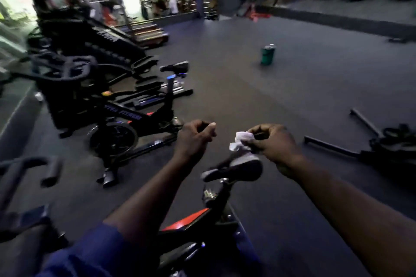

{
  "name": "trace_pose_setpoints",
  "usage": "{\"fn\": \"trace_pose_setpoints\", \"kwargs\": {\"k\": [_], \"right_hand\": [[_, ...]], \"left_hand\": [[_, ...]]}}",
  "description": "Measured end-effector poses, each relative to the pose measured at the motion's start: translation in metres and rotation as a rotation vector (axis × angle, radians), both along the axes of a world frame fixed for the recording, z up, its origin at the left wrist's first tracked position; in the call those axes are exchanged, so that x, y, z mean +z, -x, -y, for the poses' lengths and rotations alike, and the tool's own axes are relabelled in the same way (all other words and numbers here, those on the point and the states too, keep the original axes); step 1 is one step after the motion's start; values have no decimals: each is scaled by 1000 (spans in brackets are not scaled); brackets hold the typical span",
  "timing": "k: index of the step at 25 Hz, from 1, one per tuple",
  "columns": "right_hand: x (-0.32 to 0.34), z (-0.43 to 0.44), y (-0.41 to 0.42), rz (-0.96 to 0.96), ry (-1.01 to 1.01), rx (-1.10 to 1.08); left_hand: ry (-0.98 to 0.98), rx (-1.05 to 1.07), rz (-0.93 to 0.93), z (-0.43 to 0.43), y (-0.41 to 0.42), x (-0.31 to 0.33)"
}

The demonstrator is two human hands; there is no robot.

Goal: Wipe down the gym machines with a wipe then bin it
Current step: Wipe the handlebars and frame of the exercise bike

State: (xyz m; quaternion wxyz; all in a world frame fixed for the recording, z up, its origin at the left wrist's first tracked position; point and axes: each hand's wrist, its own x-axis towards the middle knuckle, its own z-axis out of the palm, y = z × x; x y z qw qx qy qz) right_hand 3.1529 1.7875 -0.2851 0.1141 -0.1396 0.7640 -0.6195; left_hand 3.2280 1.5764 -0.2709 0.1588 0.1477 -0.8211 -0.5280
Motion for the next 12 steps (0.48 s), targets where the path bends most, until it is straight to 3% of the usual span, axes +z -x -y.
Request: {"fn": "trace_pose_setpoints", "kwargs": {"k": [6, 12], "right_hand": [[13, -157, 127, 14, 92, -315], [16, -211, 247, 66, 170, -406]], "left_hand": [[-149, -276, 81, -153, 167, -8], [-229, -364, 107, -211, 291, -2]]}}
